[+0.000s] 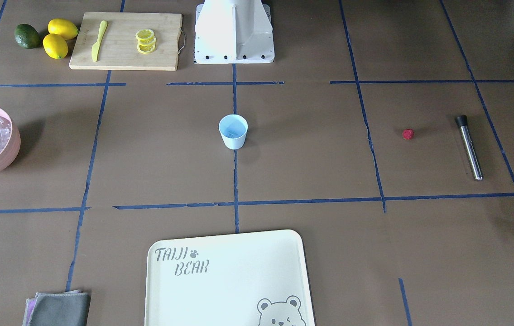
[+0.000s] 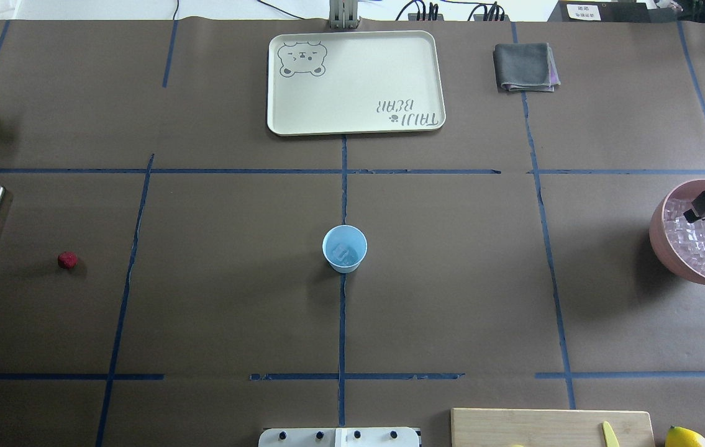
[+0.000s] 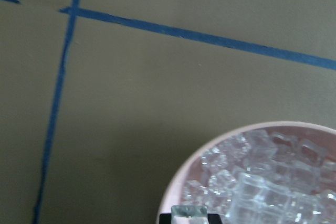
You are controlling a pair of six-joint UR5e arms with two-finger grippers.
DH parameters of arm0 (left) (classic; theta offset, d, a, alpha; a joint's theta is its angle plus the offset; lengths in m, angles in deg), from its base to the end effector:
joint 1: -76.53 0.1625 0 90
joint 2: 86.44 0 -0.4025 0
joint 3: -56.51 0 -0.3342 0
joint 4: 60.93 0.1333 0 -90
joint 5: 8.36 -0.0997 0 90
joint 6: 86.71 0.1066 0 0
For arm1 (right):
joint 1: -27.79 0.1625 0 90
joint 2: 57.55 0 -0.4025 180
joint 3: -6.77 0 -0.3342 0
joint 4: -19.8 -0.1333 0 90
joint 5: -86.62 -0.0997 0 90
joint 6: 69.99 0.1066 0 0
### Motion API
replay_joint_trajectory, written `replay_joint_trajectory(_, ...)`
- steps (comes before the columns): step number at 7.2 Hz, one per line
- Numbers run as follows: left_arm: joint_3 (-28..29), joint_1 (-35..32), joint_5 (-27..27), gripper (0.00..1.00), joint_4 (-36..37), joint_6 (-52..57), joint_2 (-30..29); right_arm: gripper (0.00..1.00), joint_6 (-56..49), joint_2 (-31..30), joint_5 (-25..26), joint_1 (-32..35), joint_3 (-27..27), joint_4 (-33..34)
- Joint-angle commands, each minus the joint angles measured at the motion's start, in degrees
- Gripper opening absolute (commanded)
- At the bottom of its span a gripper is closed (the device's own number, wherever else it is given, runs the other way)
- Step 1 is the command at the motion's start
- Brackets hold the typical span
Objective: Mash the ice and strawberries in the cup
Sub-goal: 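Grasp another ice cube in the bowl with the right gripper, then carry the ice cube to the light-blue cup and release it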
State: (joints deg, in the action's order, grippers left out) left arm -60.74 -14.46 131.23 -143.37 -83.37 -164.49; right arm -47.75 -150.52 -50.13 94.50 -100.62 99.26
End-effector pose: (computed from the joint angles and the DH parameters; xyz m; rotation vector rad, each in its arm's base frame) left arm -0.0581 -0.3462 0.5231 0.1591 0.8590 0.0968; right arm -0.1165 -0.4115 0.5054 0.0684 -0.8995 -0.1947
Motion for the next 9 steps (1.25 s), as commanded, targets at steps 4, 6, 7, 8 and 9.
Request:
replay_joint_trajectory(4, 0.1, -0.1, 0.1, 1.00, 0.2, 0.0, 0.0, 0.00, 55.1, 28.6, 12.5, -28.2, -4.6, 1.3)
replay_joint_trajectory(6, 0.0, -0.1, 0.1, 1.00, 0.1, 0.0, 0.0, 0.01, 63.5, 37.7, 18.0, -33.6, 1.5, 1.0)
replay_joint_trajectory(7, 0.0, 0.0, 0.1, 1.00, 0.1, 0.0, 0.0, 0.01, 65.0, 40.6, 21.1, -35.7, 4.4, 0.9)
replay_joint_trajectory(8, 0.0, 0.0, 0.1, 1.00, 0.1, 0.0, 0.0, 0.01, 65.2, 42.1, 22.7, -36.3, 7.0, 0.8)
replay_joint_trajectory(9, 0.0, 0.0, 0.1, 1.00, 0.1, 0.0, 0.0, 0.01, 65.3, 42.0, 22.8, -36.4, 7.0, 0.7)
